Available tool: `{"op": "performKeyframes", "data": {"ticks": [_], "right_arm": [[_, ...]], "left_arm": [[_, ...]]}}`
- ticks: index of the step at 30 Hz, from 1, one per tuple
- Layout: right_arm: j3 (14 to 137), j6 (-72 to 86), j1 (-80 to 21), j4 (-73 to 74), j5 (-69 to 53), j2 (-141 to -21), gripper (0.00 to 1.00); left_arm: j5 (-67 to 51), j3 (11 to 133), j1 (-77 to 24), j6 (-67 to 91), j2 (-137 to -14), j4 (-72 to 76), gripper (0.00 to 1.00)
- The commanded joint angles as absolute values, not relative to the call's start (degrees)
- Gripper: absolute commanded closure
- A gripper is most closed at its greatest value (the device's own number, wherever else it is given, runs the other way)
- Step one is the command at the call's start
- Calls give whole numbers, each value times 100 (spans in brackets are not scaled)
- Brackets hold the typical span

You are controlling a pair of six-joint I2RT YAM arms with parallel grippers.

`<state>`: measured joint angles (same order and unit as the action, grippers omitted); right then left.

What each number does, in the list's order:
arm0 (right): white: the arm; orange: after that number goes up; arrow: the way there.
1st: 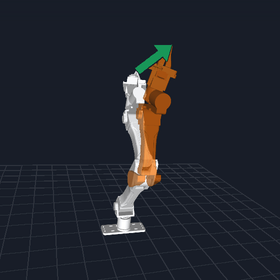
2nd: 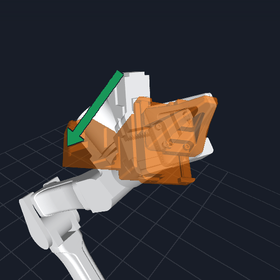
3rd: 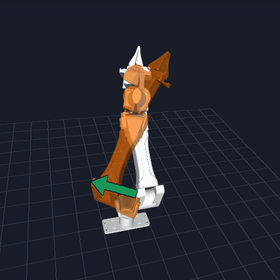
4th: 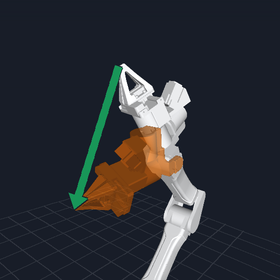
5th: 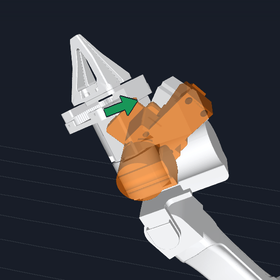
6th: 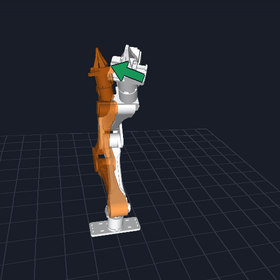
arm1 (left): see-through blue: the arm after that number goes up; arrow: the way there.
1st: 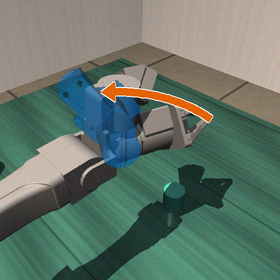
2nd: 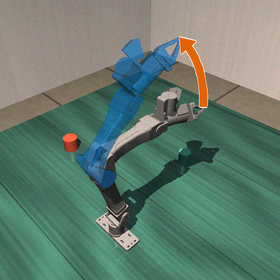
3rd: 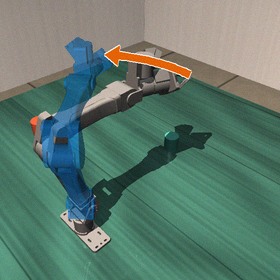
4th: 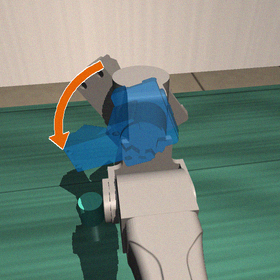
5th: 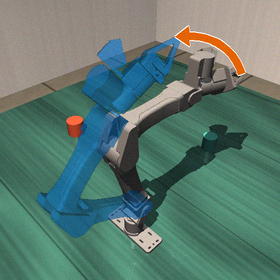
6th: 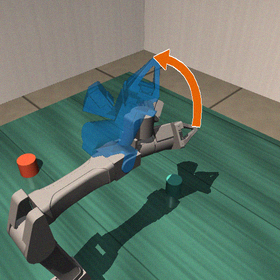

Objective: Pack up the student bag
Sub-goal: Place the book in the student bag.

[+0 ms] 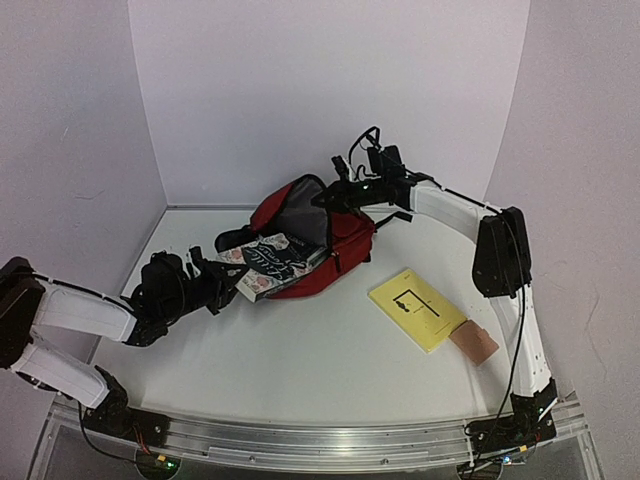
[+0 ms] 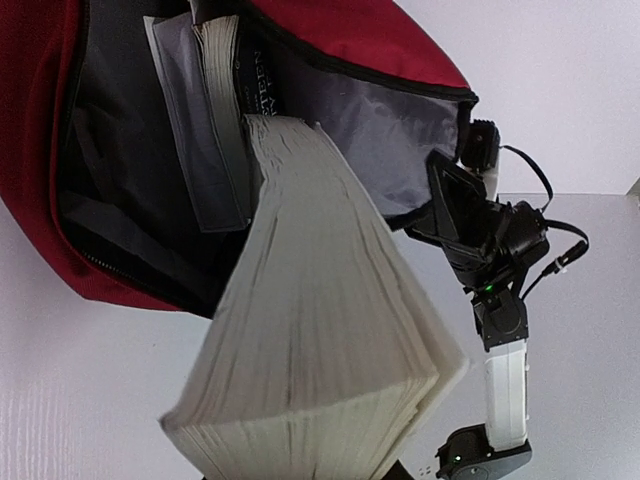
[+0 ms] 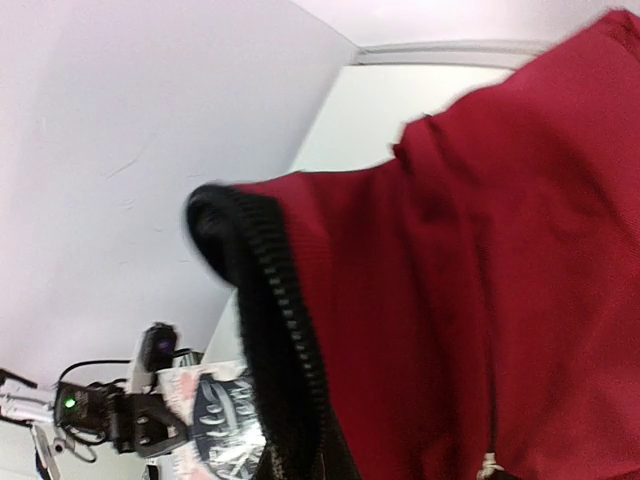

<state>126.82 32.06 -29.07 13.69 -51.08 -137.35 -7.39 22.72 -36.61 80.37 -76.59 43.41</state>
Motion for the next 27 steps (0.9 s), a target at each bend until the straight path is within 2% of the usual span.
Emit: {"op": "performKeyframes", "data": {"ticks": [1,8,18,23,27], "right_arm": [[12583,3506,-2938,565,-5676,-13068,100],[12314,3569,-2937,291,-5969,-12885,100],[11931,3566,-2936,73,-6148,-12670,100],[11870,3578,-2947,46,-6174,-12636,100],[11876,3604,-2974,46,-6187,-12660,100]], "left_arm": [[-1188,2514,-3520,8483,-7940,6101,100],[-1473,2764,-3293,8792,-8500,6530,100],[-1523,2931,-2699,9851,-10071,8377,100],[-1560,3397,-2716,9820,-10404,8357,100],[-1666,3863,-2829,9527,-10368,7505,100]]}}
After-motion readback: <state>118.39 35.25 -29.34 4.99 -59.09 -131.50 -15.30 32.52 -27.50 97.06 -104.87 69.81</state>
